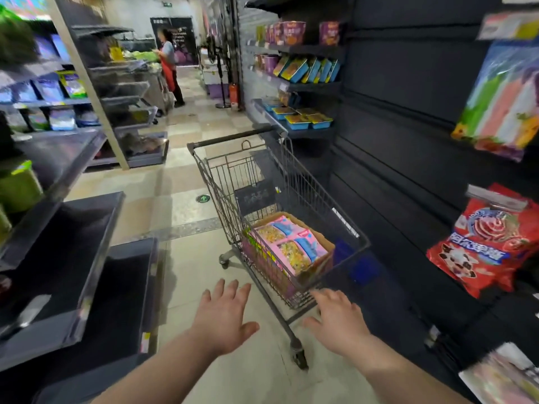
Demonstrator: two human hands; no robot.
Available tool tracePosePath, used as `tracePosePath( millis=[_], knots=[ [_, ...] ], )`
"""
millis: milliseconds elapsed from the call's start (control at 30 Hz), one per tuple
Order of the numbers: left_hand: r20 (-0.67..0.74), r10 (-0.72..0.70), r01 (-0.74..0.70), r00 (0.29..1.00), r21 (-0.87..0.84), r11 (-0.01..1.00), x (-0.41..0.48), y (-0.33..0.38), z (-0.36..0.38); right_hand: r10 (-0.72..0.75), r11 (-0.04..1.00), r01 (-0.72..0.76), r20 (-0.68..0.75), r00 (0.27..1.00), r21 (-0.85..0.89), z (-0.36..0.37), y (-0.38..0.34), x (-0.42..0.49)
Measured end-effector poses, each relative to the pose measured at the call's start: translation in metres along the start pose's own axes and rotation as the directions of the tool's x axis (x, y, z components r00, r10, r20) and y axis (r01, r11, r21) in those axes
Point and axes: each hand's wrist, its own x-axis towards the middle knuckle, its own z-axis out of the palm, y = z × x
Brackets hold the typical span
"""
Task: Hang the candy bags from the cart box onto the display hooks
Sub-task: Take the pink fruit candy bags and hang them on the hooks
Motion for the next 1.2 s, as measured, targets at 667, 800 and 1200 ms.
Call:
tracePosePath(
  millis=[667,800,1200],
  knots=[
    [0.046,0.238,-0.24,0.97,0.036,0.97,0.227,-0.086,-0.03,0.237,0.966,-0.241,0.05,0.97,0.098,-0.009,-0.034,0.199],
    [0.099,0.281,-0.288,0.954,0.06,0.956,0.275,-0.128,-0.036,0.322,0.933,-0.332,0.09,0.943,0.138,0.002,-0.061,0.235],
    [0.177,0.418,-0.427,0.891,0.01,0.904,0.38,-0.136,-0.032,0.506,0.828,-0.539,0.21,0.837,0.153,0.009,-0.052,0.303]
  ],
)
